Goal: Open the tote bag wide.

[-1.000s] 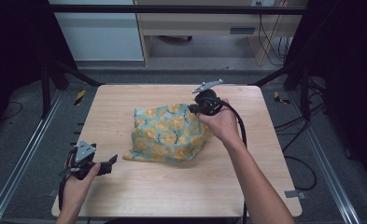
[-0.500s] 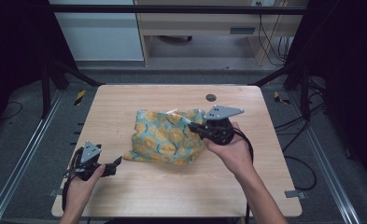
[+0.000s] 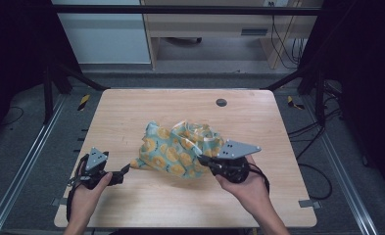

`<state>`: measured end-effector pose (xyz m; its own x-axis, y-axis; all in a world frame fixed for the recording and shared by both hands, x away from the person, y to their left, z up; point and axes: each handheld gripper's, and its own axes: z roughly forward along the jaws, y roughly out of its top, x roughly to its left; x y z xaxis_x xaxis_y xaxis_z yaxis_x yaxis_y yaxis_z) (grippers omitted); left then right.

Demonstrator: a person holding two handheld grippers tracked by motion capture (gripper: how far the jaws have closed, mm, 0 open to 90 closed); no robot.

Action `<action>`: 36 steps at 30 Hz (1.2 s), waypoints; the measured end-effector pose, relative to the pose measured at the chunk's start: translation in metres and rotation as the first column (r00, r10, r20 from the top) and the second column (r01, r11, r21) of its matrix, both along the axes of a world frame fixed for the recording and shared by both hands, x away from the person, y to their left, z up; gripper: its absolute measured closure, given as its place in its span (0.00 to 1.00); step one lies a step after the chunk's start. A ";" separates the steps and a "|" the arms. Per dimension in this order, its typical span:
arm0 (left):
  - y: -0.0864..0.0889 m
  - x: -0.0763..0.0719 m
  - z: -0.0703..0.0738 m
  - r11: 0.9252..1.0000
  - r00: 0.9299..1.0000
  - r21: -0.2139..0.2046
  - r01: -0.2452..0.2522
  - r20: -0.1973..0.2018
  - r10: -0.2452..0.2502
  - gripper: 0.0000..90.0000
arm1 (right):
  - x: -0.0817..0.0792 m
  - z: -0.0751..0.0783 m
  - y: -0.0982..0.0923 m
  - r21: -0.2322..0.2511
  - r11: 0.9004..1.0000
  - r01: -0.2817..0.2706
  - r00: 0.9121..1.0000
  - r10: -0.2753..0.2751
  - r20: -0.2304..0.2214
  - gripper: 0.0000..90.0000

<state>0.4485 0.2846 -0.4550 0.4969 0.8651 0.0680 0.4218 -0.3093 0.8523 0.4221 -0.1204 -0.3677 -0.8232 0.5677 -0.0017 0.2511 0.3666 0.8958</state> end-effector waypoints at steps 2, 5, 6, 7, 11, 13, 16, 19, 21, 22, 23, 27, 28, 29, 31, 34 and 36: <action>-0.003 -0.001 0.001 1.000 1.000 -0.001 0.009 0.002 -0.009 0.08 | -0.007 -0.014 0.003 -0.021 1.000 -0.021 1.000 0.021 -0.020 1.00; -0.005 -0.001 0.002 1.000 1.000 -0.004 0.020 -0.003 -0.020 0.09 | -0.010 -0.027 0.004 -0.033 0.999 -0.026 0.999 0.025 -0.034 1.00; -0.005 -0.001 0.002 1.000 1.000 -0.004 0.020 -0.003 -0.020 0.09 | -0.010 -0.031 0.003 -0.033 0.999 -0.026 0.999 0.025 -0.039 1.00; -0.006 -0.002 0.002 1.000 1.000 -0.007 0.024 -0.003 -0.024 0.09 | -0.010 -0.031 0.003 -0.033 0.999 -0.026 0.999 0.025 -0.039 1.00; -0.009 -0.002 0.005 0.999 0.999 -0.029 0.035 -0.006 -0.035 0.09 | -0.013 -0.050 0.002 -0.040 0.999 -0.027 0.998 0.025 -0.062 0.99; -0.011 -0.002 0.007 0.999 0.999 -0.028 0.041 -0.007 -0.041 0.09 | -0.015 -0.059 0.002 -0.042 0.999 -0.029 0.997 0.026 -0.074 0.99; -0.015 -0.002 0.011 0.998 0.998 -0.036 0.060 -0.006 -0.060 0.10 | -0.018 -0.072 0.002 -0.064 0.997 -0.032 0.995 0.025 -0.100 0.98; -0.022 -0.004 0.018 0.995 0.996 -0.037 0.089 0.003 -0.089 0.11 | -0.022 -0.080 0.002 -0.095 0.995 -0.040 0.992 0.028 -0.126 0.97; -0.025 -0.005 0.020 0.995 0.996 -0.035 0.092 0.012 -0.092 0.11 | -0.022 -0.083 0.002 -0.102 0.994 -0.039 0.991 0.025 -0.133 0.97; -0.029 -0.007 0.022 0.994 0.994 -0.025 0.104 0.018 -0.104 0.11 | -0.022 -0.087 0.003 -0.125 0.991 -0.037 0.990 0.019 -0.142 0.95; -0.029 -0.007 0.022 0.994 0.994 -0.025 0.104 0.018 -0.104 0.11 | -0.022 -0.087 0.003 -0.125 0.991 -0.037 0.990 0.019 -0.142 0.95; -0.032 -0.009 0.014 0.996 0.995 -0.005 0.094 0.012 -0.094 0.11 | -0.022 -0.085 0.001 -0.107 0.994 -0.014 0.992 0.000 -0.124 0.87; -0.031 -0.009 0.011 0.996 0.996 -0.006 0.088 0.004 -0.088 0.11 | -0.022 -0.080 0.000 -0.089 0.996 0.002 0.994 -0.011 -0.109 0.78; -0.029 -0.008 0.008 0.996 0.997 -0.014 0.083 -0.007 -0.083 0.11 | -0.022 -0.080 0.000 -0.089 0.996 0.002 0.994 -0.011 -0.109 0.78; -0.027 -0.007 0.002 0.997 0.997 -0.028 0.075 -0.027 -0.076 0.11 | -0.022 -0.071 -0.001 -0.066 0.998 0.016 0.996 -0.022 -0.090 0.70; -0.023 -0.006 -0.003 0.997 0.997 -0.016 0.069 -0.036 -0.070 0.11 | -0.016 -0.052 -0.003 -0.035 0.998 0.049 0.996 -0.051 -0.068 0.58; -0.021 -0.005 -0.004 0.998 0.997 -0.013 0.068 -0.045 -0.069 0.11 | -0.009 -0.042 -0.004 -0.026 0.997 0.074 0.996 -0.075 -0.053 0.55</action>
